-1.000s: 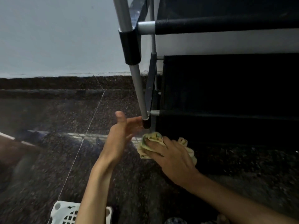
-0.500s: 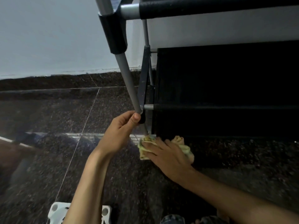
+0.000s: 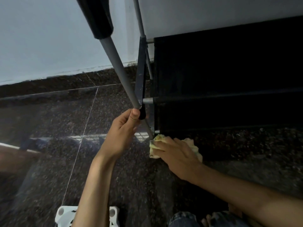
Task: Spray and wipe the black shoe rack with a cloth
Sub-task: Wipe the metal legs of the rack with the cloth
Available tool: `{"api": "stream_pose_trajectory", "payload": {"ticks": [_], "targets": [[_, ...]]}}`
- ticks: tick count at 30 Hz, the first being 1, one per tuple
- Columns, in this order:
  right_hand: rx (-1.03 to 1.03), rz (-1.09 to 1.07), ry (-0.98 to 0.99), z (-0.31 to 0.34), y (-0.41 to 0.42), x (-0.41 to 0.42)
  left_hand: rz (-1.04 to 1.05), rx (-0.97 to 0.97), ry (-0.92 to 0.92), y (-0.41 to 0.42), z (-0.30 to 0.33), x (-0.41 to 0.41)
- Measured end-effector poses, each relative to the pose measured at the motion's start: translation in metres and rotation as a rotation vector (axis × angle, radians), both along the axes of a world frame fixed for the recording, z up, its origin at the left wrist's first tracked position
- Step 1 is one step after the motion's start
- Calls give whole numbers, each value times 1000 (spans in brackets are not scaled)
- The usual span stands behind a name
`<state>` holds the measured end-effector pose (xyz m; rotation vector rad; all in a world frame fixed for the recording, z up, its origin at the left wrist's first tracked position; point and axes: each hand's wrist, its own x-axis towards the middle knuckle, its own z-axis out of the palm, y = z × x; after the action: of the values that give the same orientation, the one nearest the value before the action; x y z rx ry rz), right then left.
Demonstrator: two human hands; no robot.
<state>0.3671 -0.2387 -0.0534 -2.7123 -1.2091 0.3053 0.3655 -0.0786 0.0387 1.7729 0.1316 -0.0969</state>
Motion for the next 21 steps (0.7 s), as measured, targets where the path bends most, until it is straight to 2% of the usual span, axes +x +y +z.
{"api": "stream_pose_trajectory", "payload": {"ticks": [1,4,8,11,15,17,21], "targets": [[9,-68,66,-1,-4,1,-1,-12,-6,0,0,0],[11,-156,103,6,-6,4,6,-39,-3,-1,0,-1],[105,-36,54,16,11,-3,32,-19,78,-3,-2,-3],[-7,-10,56,12,20,-4,64,11,146,-9,-6,-4],[-48,-308,247,17,11,-1,111,6,181,-10,-15,-4],[-77,-267,236,23,13,-4,134,-9,193,-12,-19,-3],[35,-109,239,24,28,-5,162,-27,215,-13,-20,-2]]}}
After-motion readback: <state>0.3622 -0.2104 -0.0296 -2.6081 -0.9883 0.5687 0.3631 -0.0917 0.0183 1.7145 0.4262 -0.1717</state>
